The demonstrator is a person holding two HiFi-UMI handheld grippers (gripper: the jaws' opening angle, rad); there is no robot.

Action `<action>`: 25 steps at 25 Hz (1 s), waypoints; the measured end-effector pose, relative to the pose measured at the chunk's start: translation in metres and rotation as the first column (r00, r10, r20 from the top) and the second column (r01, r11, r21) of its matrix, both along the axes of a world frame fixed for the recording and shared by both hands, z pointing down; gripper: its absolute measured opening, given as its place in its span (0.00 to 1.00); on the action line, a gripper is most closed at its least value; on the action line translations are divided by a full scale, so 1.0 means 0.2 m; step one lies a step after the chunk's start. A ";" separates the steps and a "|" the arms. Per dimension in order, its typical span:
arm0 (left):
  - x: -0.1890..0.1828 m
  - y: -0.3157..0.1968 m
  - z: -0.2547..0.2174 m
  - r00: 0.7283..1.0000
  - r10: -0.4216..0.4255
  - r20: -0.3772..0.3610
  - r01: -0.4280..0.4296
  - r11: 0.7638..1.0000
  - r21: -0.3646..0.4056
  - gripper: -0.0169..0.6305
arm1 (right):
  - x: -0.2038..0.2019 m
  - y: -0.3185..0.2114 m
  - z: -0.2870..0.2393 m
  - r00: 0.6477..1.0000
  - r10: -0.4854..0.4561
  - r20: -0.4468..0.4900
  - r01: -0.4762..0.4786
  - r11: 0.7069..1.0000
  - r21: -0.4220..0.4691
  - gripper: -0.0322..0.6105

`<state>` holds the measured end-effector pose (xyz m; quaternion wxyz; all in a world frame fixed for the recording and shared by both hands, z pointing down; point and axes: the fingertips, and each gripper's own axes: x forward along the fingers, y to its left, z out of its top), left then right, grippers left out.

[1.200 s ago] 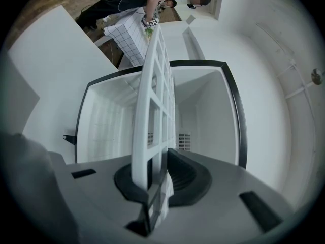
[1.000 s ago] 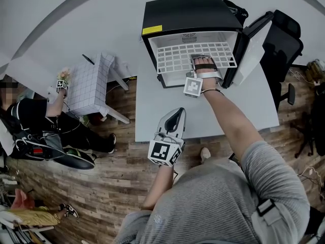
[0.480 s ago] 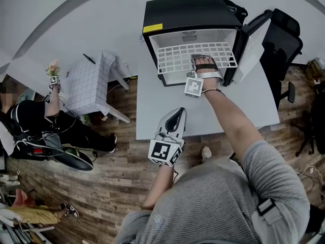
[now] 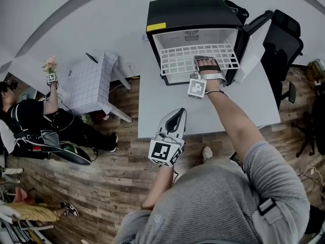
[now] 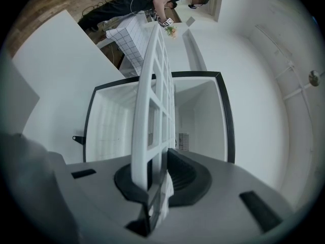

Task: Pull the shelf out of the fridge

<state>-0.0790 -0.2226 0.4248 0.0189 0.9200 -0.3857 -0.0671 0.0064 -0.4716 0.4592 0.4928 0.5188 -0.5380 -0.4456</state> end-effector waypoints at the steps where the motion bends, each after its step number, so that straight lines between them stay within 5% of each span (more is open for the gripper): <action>1: 0.00 0.01 0.00 1.000 0.000 -0.001 0.000 1.000 0.001 0.05 | 0.00 0.02 0.01 1.000 0.001 0.001 -0.001 1.000 -0.004 0.10; 12: -0.01 0.13 0.02 1.000 0.023 0.001 -0.023 1.000 0.003 0.05 | -0.08 0.39 0.22 0.995 -0.093 -0.036 0.090 0.992 -0.083 0.10; 19: -0.02 0.29 0.06 0.998 0.057 -0.006 -0.057 0.998 -0.007 0.05 | 0.02 0.65 0.07 0.996 -0.059 -0.063 0.058 0.998 -0.018 0.10; 25: -0.06 0.40 0.15 0.996 0.087 -0.008 -0.087 0.995 -0.048 0.05 | 0.00 0.95 -0.17 0.991 -0.078 0.109 0.073 0.996 0.054 0.10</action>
